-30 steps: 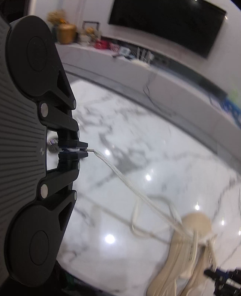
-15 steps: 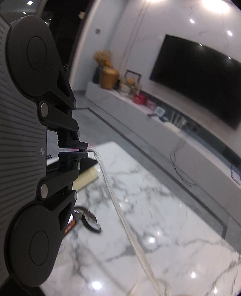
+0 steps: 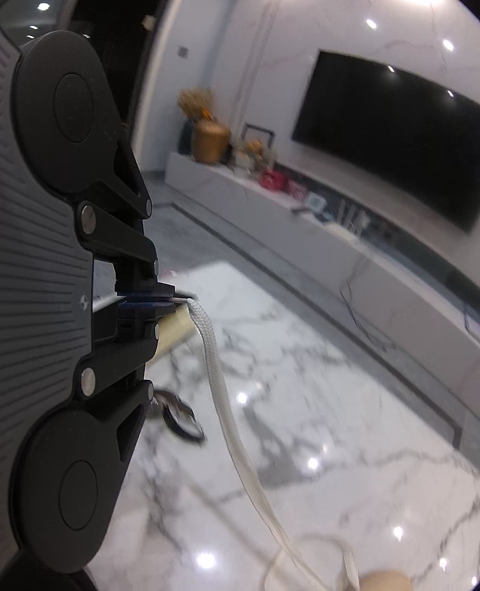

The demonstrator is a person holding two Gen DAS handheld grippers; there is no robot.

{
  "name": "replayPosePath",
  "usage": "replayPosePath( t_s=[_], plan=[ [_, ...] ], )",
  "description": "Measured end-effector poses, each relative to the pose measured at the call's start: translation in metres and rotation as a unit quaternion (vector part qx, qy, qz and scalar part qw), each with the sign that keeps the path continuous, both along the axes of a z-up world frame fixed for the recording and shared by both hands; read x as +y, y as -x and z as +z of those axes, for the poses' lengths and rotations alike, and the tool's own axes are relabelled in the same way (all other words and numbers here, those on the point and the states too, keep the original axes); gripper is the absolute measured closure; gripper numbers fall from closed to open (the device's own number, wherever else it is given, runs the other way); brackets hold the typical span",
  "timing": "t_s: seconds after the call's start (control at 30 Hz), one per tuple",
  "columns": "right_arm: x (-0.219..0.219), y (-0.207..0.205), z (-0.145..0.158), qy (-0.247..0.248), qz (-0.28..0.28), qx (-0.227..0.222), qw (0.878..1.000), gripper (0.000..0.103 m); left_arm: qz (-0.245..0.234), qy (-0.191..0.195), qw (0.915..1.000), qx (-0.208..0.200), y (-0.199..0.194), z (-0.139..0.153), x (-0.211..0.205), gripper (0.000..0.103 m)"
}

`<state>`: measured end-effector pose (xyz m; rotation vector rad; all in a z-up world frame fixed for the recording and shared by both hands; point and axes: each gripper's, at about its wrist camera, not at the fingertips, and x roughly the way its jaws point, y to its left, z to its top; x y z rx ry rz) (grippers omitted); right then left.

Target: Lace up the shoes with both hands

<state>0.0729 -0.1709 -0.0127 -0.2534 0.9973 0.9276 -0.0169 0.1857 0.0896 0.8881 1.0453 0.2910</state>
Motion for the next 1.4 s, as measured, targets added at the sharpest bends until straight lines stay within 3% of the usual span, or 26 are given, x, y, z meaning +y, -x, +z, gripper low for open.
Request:
replayPosePath(
  t_s=[0.23, 0.57, 0.83, 1.07, 1.1, 1.23, 1.4],
  plan=[
    [0.001, -0.001, 0.0, 0.0, 0.001, 0.004, 1.0, 0.095, -0.087, 0.024, 0.9946, 0.051, -0.012, -0.044, -0.032, 0.101],
    [0.002, -0.004, -0.001, 0.003, 0.007, 0.005, 1.0, 0.094, -0.128, 0.108, 0.9792, 0.114, -0.044, -0.111, -0.067, 0.101],
    [0.002, -0.005, 0.0, 0.002, 0.017, 0.01, 1.0, 0.094, -0.148, 0.151, 0.9661, 0.148, -0.06, -0.15, -0.088, 0.101],
    [0.0, -0.002, 0.01, -0.002, 0.033, 0.005, 0.999, 0.093, -0.137, 0.18, 0.9622, 0.152, -0.068, -0.156, -0.091, 0.096],
    [-0.001, -0.001, 0.013, -0.004, 0.034, 0.003, 0.999, 0.093, -0.133, 0.195, 0.9604, 0.148, -0.069, -0.152, -0.092, 0.09],
    [-0.004, -0.003, 0.024, -0.022, 0.027, -0.009, 0.999, 0.089, -0.122, 0.242, 0.9554, 0.116, -0.077, -0.137, -0.099, 0.088],
    [-0.001, -0.009, 0.022, -0.016, 0.001, -0.022, 1.0, 0.085, -0.101, 0.319, 0.937, 0.1, -0.097, -0.133, -0.117, 0.083]
  ],
)
